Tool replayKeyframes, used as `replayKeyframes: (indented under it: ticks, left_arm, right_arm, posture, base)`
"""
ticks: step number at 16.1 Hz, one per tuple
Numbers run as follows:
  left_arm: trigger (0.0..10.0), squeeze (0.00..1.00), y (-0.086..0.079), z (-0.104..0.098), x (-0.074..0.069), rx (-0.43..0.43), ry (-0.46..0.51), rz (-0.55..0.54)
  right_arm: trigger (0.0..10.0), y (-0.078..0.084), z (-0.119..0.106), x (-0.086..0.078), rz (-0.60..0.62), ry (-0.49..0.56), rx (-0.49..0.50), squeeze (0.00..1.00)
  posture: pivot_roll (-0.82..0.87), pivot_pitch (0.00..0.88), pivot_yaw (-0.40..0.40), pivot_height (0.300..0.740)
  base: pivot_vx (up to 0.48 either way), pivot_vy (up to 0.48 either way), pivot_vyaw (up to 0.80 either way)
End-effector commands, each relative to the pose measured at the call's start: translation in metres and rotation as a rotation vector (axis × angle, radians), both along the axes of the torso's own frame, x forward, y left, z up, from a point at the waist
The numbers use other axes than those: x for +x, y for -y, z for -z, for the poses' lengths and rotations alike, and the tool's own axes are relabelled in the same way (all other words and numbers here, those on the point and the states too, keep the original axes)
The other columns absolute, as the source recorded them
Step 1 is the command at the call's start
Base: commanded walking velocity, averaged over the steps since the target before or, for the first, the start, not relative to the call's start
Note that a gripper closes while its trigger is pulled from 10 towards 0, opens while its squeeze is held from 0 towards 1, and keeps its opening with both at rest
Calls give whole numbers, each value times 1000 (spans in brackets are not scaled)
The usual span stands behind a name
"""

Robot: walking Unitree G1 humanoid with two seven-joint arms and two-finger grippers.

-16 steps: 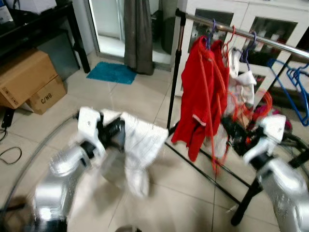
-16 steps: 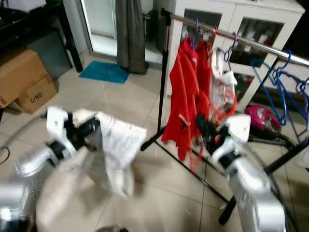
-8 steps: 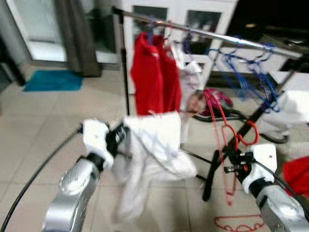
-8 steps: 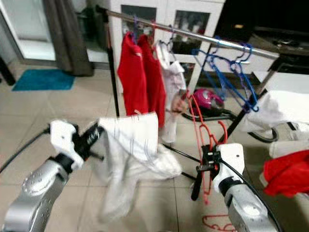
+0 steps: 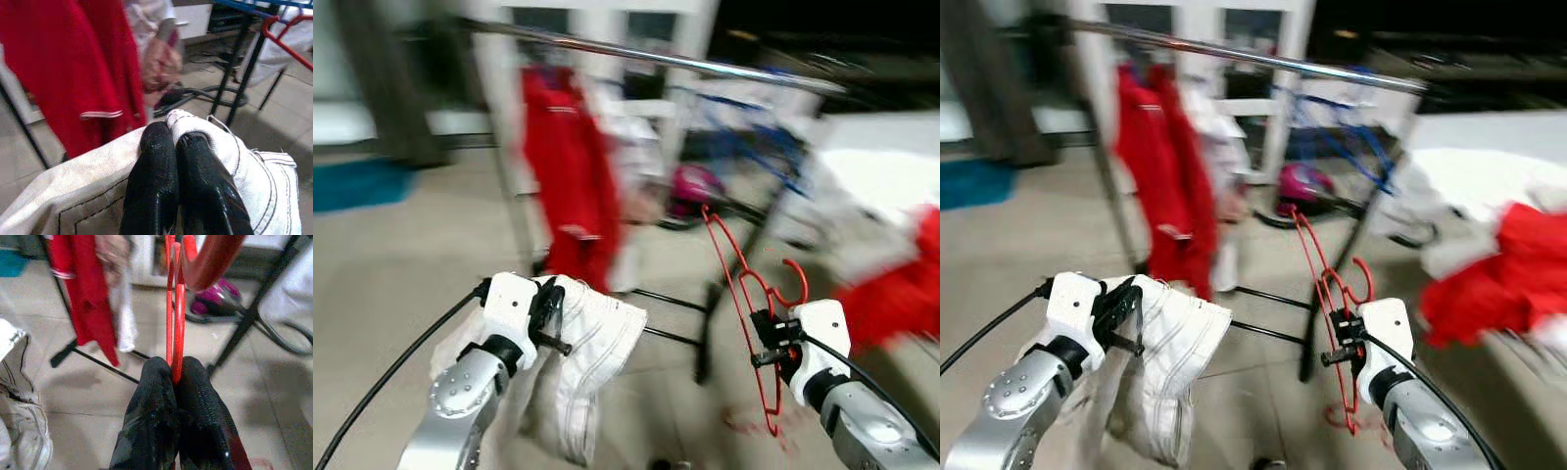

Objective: Hang hanger

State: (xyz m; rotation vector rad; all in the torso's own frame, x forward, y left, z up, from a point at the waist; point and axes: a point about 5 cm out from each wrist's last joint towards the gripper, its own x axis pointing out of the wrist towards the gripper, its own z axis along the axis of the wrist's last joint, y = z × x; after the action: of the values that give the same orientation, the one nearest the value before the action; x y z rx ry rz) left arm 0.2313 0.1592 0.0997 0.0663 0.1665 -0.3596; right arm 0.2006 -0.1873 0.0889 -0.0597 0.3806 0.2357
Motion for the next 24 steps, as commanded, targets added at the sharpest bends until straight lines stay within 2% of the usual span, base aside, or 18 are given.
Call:
replayKeyframes:
  ticks: [1, 2, 3, 6, 7, 9, 15, 24]
  left_arm:
    - [10000, 0, 7, -14, 3, -2, 60, 16]
    - [10000, 0, 7, -13, 4, 5, 55, 13]
    - [10000, 0, 8, -15, 7, 3, 62, 13]
    - [10000, 0, 11, -16, 16, 14, 62, 64]
    - [10000, 0, 14, -15, 23, -14, 55, 64]
    - [10000, 0, 17, -12, 20, -21, 49, 58]
    - [10000, 0, 12, -13, 14, -16, 58, 34]
    - [10000, 0, 13, -20, 18, -14, 91, 41]
  right_arm:
    - [10000, 5, -1, 0, 51, -9, 18, 0]
    - [10000, 7, -1, 1, 80, -7, 30, 0]
    - [10000, 8, 0, 4, 161, -18, 83, 0]
    - [10000, 5, 9, -7, 227, -51, 87, 0]
    - [10000, 4, 6, -11, 226, -44, 70, 0]
    - [10000, 5, 4, -10, 208, -48, 47, 0]
    - [10000, 0, 0, -2, 149, -48, 29, 0]
    - [10000, 0, 0, -3, 166, -42, 25, 0]
  posture:
    - [39, 27, -22, 740]
    - [39, 27, -22, 740]
    - [38, 28, 2, 740]
    - [15, 20, 68, 740]
    - [-4, 25, 82, 740]
    - [-9, 30, 55, 740]
    - [1, 50, 8, 740]
    - [-5, 37, 24, 740]
  base:
    - [0, 0, -800]
    - [0, 0, -800]
    - [0, 0, -800]
    - [0, 0, -800]
    - [0, 0, -800]
    - [0, 0, -800]
    - [0, 0, -800]
    - [0, 0, -800]
